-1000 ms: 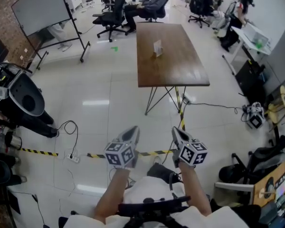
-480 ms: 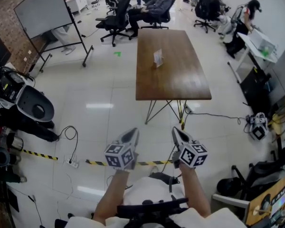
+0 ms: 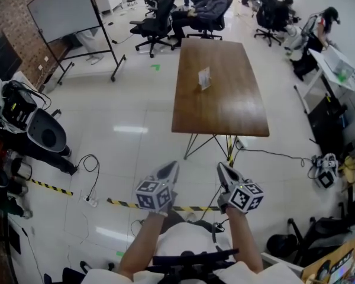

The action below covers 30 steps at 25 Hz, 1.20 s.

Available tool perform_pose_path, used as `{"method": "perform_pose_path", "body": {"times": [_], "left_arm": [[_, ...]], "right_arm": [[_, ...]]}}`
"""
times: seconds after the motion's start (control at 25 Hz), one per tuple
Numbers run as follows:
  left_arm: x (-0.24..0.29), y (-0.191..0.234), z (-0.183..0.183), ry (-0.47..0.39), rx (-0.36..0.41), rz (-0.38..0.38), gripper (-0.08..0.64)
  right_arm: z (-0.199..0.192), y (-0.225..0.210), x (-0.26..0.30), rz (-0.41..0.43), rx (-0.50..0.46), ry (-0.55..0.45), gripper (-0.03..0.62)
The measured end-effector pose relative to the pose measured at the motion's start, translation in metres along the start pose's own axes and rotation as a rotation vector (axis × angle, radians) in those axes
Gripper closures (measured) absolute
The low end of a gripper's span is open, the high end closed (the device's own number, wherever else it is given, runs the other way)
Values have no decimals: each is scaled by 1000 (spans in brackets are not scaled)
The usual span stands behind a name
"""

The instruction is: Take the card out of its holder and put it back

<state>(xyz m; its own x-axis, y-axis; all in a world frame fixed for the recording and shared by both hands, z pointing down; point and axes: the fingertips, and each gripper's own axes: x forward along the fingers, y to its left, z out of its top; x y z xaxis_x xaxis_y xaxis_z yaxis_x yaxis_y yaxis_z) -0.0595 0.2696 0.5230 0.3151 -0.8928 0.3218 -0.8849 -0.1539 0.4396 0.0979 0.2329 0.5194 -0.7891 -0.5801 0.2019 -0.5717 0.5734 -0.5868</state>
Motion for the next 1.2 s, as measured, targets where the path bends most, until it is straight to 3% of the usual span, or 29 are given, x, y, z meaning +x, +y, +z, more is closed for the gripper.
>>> {"method": "perform_pose_path", "body": {"times": [0.32, 0.96, 1.2], "left_arm": [[20, 12, 4, 20, -34, 9, 560], [125, 59, 75, 57, 1, -106, 560], [157, 79, 111, 65, 31, -150, 560]], "right_arm": [[0, -13, 17, -17, -8, 49, 589], [63, -51, 102, -89, 74, -63, 591], [89, -51, 143, -146, -32, -48, 592]]}}
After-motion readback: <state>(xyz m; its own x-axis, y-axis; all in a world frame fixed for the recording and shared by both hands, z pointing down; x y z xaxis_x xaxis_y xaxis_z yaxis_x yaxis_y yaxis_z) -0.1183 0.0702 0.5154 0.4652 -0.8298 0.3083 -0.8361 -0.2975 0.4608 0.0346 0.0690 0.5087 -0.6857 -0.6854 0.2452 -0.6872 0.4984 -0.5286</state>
